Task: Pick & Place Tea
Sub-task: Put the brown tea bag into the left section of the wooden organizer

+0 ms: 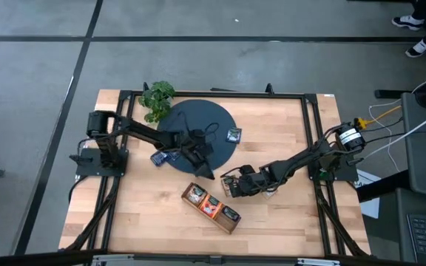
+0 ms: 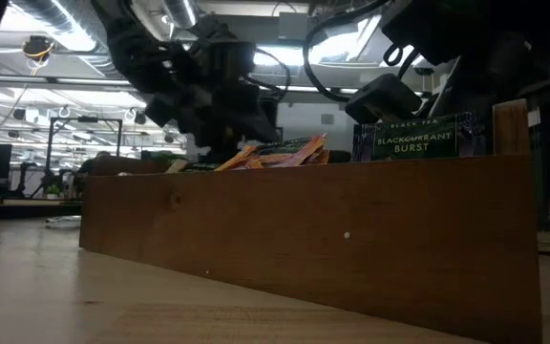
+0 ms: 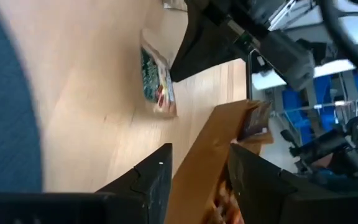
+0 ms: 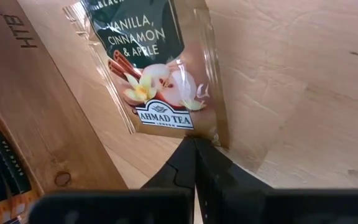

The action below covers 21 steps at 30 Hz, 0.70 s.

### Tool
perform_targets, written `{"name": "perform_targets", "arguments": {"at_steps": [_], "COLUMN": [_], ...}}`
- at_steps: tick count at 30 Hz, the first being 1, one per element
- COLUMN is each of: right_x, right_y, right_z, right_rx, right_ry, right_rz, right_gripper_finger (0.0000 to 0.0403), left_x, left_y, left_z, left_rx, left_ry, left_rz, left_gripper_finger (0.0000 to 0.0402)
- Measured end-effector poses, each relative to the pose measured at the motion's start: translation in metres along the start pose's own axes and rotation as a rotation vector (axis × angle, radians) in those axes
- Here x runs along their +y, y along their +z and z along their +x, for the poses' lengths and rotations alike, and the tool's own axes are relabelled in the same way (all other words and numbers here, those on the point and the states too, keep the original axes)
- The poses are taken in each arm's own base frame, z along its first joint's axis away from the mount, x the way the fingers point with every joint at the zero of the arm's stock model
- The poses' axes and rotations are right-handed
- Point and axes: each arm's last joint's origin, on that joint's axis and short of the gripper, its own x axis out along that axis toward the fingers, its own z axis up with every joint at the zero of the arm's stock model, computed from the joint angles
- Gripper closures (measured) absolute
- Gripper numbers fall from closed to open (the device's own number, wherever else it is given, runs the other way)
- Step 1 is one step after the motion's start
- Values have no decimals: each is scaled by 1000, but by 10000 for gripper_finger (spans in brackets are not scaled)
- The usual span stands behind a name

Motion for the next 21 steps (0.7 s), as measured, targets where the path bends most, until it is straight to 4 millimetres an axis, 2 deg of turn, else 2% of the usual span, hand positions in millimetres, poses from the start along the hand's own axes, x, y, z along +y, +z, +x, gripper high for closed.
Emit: {"name": "perform_targets", "arguments": {"at_steps": [5, 9, 12, 15, 21], "right_x": [1, 1, 1, 1, 2], "right_y": [0, 0, 1, 1, 1], "right_z": [1, 1, 1, 1, 1], "right_rx": [-7, -11, -15, -16, -17], "right_ry": [10, 15, 19, 19, 19], "right_rz": [1, 2, 5, 5, 5], "right_gripper_finger": [399, 399, 399, 399, 399], "left_x": [5, 10, 11, 16, 14], "left_y": [8, 11, 11, 9, 3], "left_z": [20, 28, 29, 29, 33], "left_rx": [28, 40, 28, 5, 40], "left_ry": [-7, -7, 19, 116, 122], "left_rz": [40, 58, 85, 88, 103], "left_gripper_finger": [254, 253, 252, 252, 252]}}
